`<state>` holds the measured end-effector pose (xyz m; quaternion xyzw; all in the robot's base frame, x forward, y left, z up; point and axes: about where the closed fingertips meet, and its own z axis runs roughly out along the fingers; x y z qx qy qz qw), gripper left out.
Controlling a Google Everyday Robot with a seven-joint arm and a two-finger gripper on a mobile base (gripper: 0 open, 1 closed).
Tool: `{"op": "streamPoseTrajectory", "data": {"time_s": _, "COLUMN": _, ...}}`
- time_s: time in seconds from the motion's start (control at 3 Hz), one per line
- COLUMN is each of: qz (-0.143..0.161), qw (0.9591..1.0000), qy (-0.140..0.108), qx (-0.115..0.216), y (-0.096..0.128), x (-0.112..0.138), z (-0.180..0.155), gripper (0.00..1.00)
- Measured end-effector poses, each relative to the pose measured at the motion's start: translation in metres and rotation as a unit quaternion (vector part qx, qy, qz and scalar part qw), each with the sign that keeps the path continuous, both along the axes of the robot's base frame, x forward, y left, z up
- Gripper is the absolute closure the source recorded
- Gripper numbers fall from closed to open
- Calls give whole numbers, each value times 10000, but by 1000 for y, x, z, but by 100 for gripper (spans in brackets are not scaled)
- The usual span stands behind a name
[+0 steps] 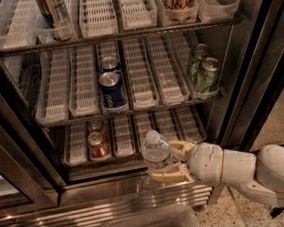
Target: Pick water bottle from bottom shelf of fridge
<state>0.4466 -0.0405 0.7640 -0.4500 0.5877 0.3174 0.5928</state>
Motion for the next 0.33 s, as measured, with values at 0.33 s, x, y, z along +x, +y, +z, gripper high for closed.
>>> {"op": "streamPoseTrajectory", "data": {"time_s": 0.33, "qz": 44, "qw": 10000, "qy": 38, "qx": 5, "y": 3, "x": -2, "z": 3, "gripper": 100}}
